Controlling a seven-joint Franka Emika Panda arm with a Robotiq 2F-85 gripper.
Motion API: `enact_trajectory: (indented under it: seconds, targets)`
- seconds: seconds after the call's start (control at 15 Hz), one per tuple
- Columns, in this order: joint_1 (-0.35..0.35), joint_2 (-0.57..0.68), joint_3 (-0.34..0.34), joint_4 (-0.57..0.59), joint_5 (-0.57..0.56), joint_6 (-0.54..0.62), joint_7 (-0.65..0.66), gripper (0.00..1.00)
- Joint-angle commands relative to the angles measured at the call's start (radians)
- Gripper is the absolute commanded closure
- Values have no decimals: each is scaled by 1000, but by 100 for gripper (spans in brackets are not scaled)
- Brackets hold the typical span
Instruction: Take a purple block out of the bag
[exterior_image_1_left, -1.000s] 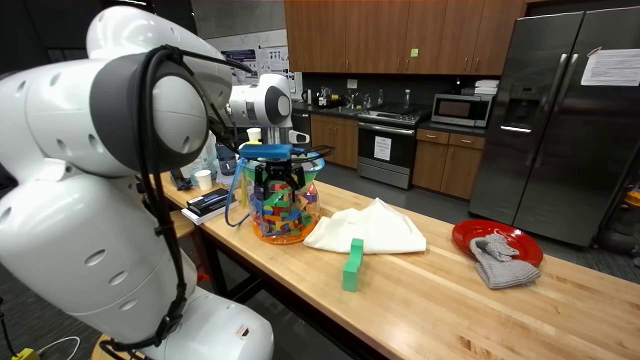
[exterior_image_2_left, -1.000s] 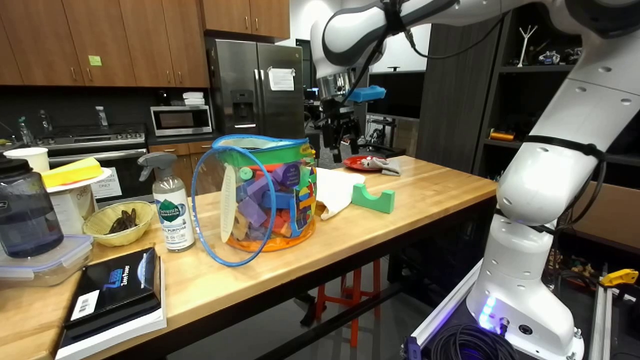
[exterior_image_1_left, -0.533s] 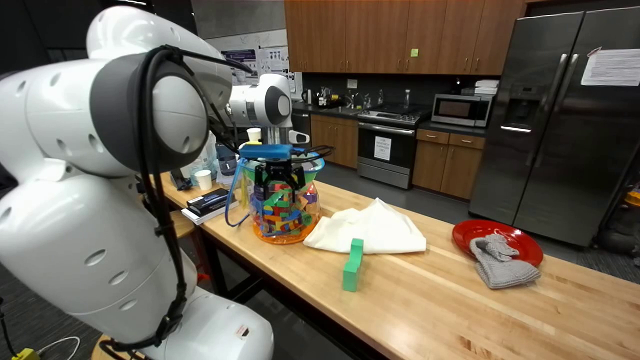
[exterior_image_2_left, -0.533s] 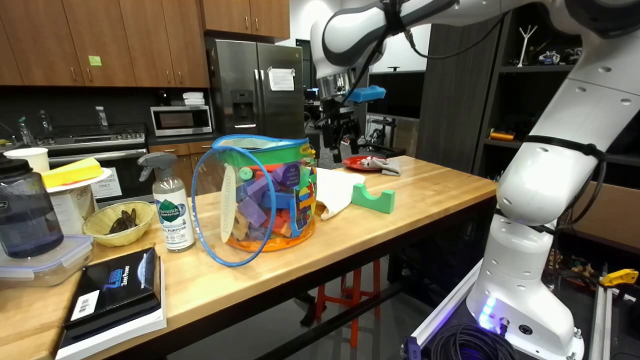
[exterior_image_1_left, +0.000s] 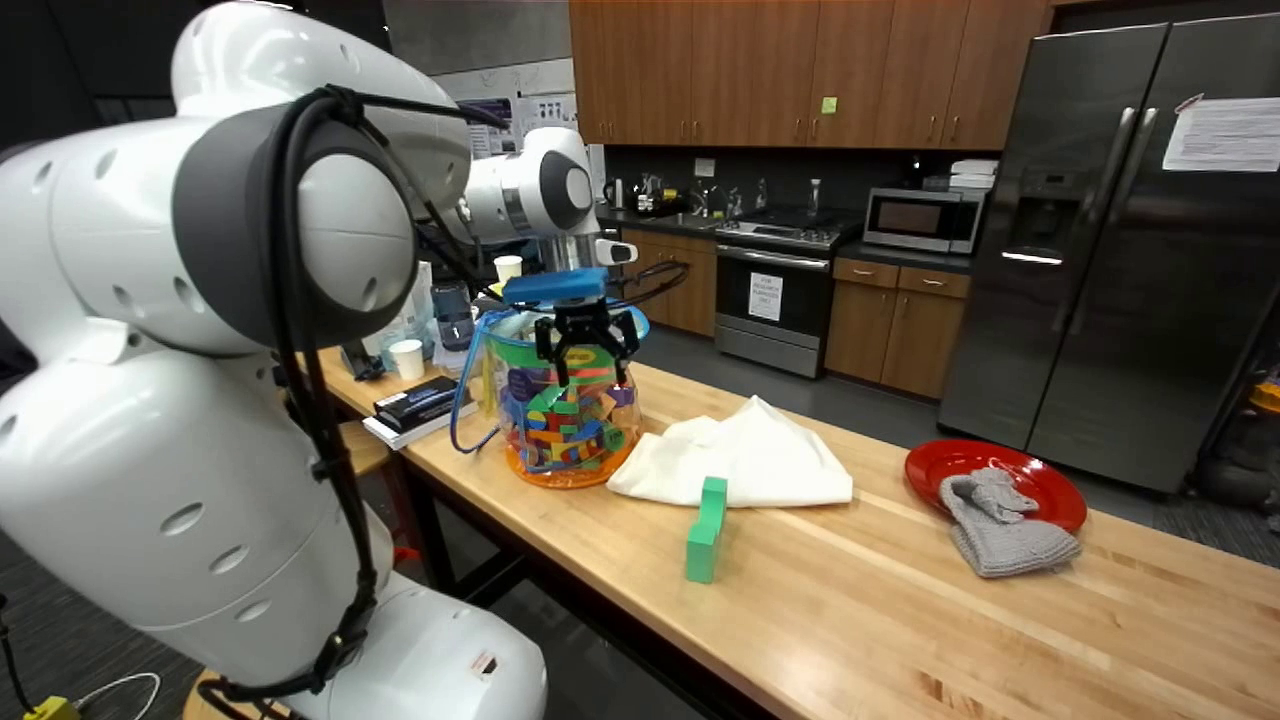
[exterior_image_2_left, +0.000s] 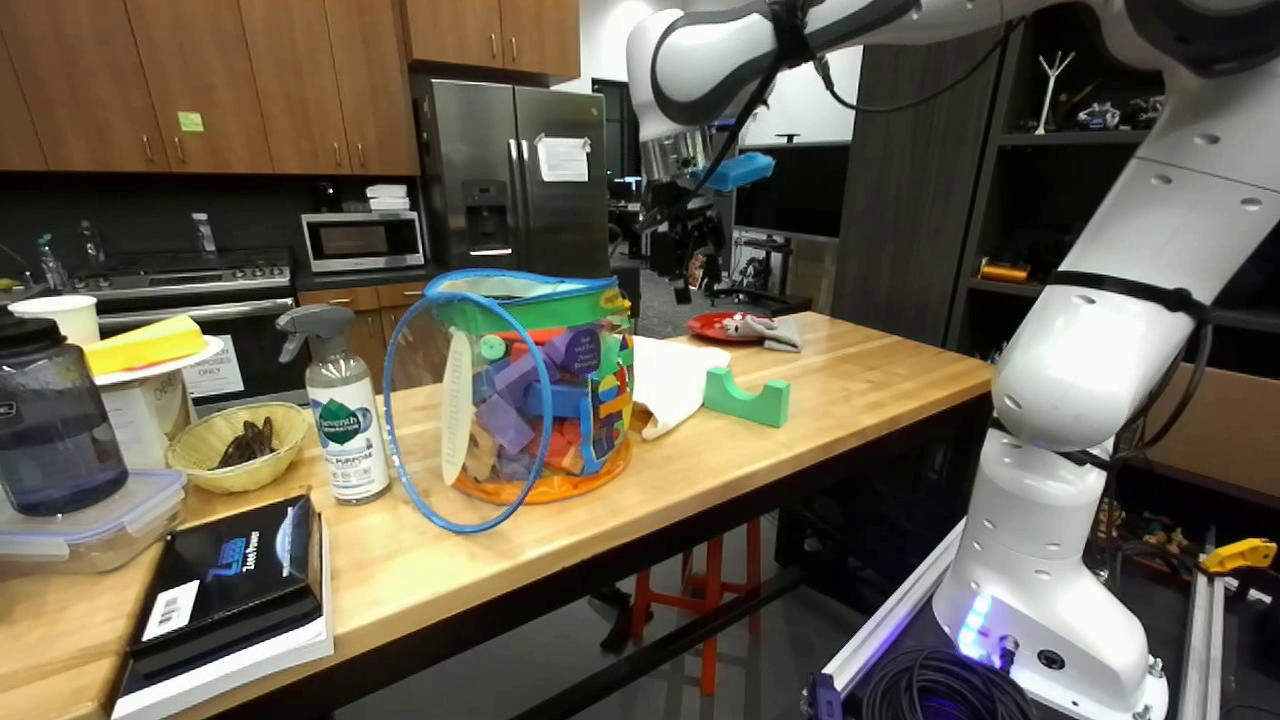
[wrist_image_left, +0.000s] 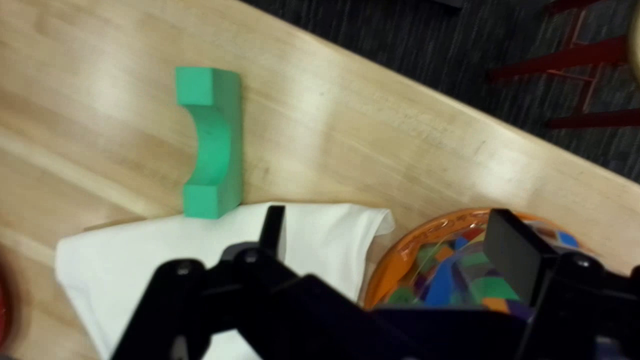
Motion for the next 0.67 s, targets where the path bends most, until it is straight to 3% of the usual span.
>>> enact_trajectory:
  seconds: [0.0,0.27,0.6]
  targets:
    - [-30,12,-34,157,-126,-3,-69,0]
    - [-36,89,-47,365,-218,74,-143,0]
    - [-6,228,-16,554,-208,224,-162,0]
